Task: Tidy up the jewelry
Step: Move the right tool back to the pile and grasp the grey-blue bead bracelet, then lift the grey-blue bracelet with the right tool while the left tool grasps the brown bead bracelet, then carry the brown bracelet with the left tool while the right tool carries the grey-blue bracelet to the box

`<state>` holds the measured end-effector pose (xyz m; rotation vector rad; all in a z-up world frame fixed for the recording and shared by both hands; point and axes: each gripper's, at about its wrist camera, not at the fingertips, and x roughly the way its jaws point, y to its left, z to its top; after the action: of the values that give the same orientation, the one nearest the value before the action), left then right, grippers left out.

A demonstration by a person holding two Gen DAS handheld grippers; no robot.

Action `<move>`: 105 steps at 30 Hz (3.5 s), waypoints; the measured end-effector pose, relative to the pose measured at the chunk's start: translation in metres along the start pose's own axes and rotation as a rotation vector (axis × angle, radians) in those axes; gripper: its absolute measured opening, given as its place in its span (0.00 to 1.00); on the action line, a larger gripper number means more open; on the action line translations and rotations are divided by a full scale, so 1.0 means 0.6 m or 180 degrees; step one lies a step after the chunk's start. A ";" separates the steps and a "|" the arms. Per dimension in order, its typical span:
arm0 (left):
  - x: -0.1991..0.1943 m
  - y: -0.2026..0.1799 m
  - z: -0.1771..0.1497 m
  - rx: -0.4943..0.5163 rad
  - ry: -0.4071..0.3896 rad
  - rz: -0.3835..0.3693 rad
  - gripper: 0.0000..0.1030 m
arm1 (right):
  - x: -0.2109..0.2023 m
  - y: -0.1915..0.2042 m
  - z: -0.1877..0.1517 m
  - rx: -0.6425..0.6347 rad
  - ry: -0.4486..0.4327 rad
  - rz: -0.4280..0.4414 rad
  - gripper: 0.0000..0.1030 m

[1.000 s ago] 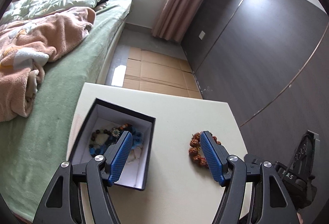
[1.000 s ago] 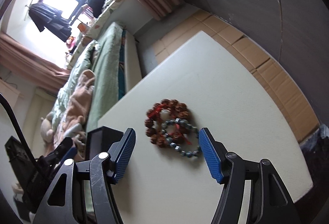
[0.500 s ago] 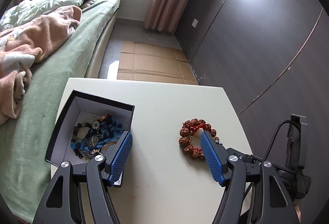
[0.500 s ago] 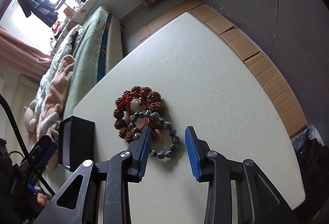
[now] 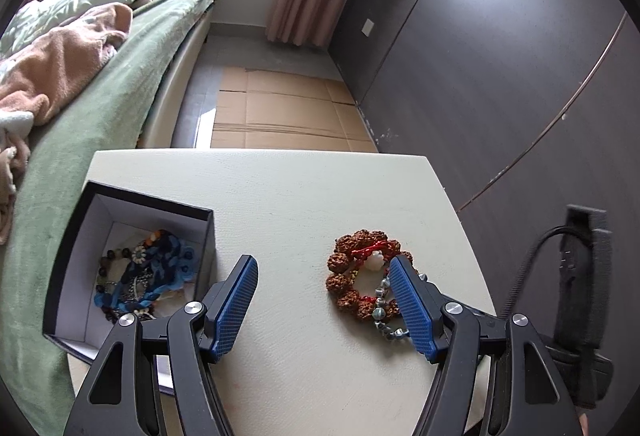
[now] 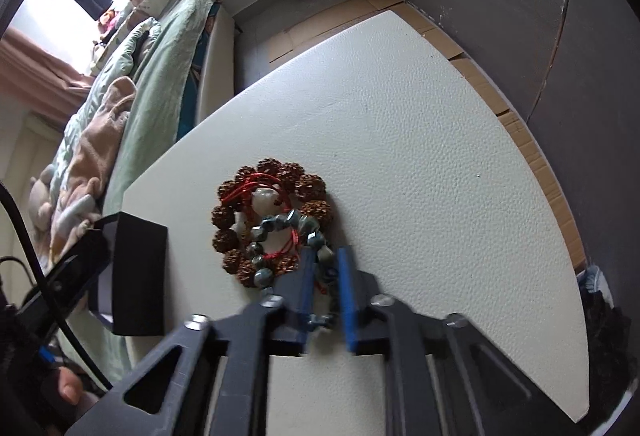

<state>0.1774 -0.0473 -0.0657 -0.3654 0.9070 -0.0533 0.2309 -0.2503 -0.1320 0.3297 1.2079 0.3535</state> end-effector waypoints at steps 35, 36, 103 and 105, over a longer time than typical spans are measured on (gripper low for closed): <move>0.139 -0.014 -0.006 -0.0098 0.0635 -0.0032 0.19 | -0.079 -0.022 0.054 0.0441 -0.0488 0.0692 0.11; 0.135 -0.013 -0.007 -0.0107 0.0620 -0.0041 0.19 | -0.079 -0.022 0.055 0.0442 -0.0487 0.0692 0.11; 0.078 -0.035 -0.034 0.0157 0.0454 -0.0330 0.19 | -0.091 -0.012 -0.010 0.0425 -0.0499 0.0682 0.11; 0.058 -0.039 -0.031 0.0165 0.0387 -0.0435 0.19 | -0.095 -0.013 -0.010 0.0437 -0.0529 0.0689 0.11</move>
<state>0.1870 -0.0812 -0.0950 -0.3785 0.9978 -0.2261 0.2082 -0.2815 -0.0893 0.6003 1.0377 0.4223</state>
